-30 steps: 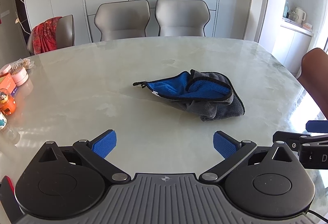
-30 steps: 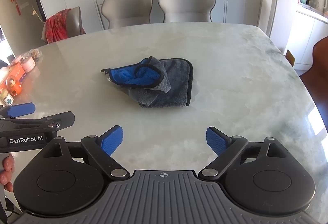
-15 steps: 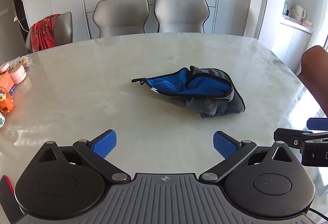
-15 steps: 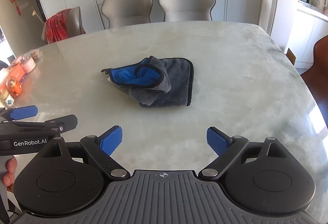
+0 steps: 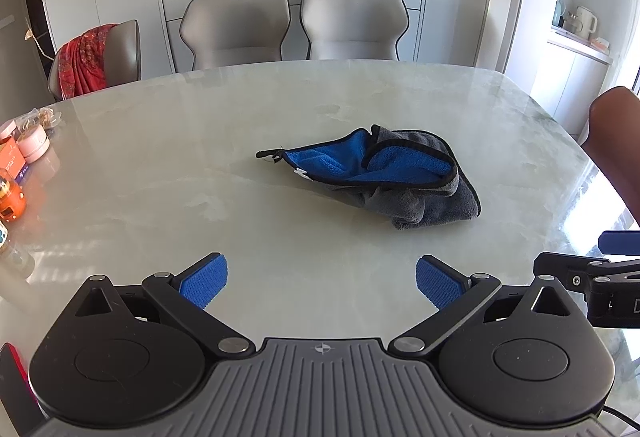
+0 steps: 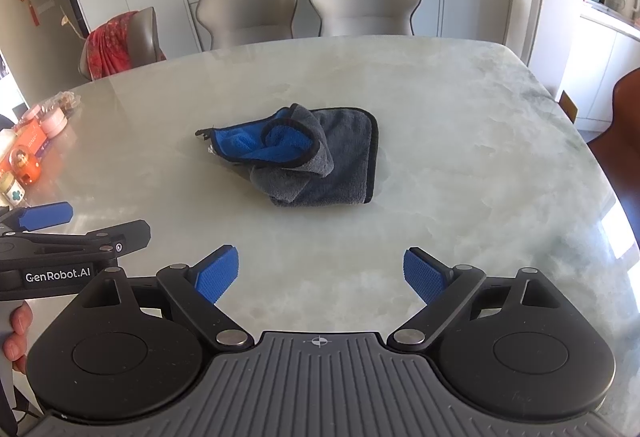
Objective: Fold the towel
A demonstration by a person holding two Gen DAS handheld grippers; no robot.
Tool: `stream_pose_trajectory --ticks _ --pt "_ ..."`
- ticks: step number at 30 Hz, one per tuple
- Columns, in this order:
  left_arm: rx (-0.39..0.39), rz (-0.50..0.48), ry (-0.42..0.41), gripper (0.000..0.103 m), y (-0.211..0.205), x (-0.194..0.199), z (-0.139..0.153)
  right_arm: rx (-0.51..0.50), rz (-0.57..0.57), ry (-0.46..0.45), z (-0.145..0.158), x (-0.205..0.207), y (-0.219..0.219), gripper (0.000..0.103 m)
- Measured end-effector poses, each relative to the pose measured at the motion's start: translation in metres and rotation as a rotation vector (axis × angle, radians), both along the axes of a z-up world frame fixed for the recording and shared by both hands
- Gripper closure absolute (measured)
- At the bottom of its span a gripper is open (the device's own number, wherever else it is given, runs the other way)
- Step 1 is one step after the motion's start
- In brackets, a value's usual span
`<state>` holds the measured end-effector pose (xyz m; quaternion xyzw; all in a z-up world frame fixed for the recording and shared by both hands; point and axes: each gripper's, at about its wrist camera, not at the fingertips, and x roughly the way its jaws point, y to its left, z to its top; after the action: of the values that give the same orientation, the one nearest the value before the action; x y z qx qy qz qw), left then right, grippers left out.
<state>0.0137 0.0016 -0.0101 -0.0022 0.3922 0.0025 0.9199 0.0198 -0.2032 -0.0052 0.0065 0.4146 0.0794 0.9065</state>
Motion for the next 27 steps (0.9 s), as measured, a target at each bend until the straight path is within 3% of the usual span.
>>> stream_pose_trajectory --ticks 19,27 --pt "0.004 -0.016 0.024 0.000 0.001 0.018 -0.004 -0.018 0.017 0.024 0.001 0.014 0.003 0.012" --pt "0.030 -0.045 -0.009 0.000 0.007 0.041 0.001 -0.001 0.079 -0.068 0.017 0.034 0.004 0.012"
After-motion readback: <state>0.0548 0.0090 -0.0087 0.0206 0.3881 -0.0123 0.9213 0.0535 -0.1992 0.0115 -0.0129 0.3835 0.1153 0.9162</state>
